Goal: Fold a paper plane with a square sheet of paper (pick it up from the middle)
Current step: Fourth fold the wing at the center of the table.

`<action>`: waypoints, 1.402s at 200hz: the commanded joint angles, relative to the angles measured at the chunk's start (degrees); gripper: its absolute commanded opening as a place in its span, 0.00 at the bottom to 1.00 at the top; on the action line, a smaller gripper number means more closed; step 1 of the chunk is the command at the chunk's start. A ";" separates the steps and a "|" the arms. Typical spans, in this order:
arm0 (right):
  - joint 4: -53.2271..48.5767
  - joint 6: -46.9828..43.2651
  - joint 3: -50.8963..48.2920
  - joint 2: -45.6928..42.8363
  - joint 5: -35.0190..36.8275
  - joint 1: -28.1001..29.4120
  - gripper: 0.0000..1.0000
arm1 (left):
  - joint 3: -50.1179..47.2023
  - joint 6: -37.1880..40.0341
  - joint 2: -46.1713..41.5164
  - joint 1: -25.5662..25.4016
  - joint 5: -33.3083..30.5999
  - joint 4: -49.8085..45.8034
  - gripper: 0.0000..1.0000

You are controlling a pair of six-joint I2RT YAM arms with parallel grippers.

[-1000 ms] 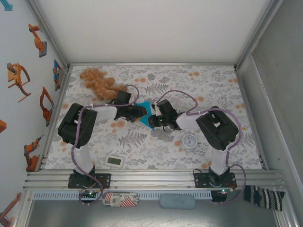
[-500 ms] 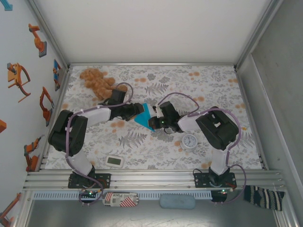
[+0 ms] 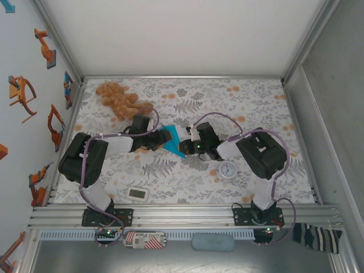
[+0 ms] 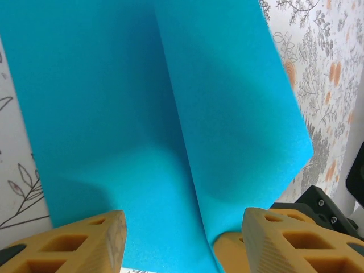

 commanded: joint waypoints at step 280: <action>10.35 10.40 -2.79 4.15 -6.51 -2.72 0.12 | 11.28 3.05 12.31 -2.96 -10.28 -26.67 0.62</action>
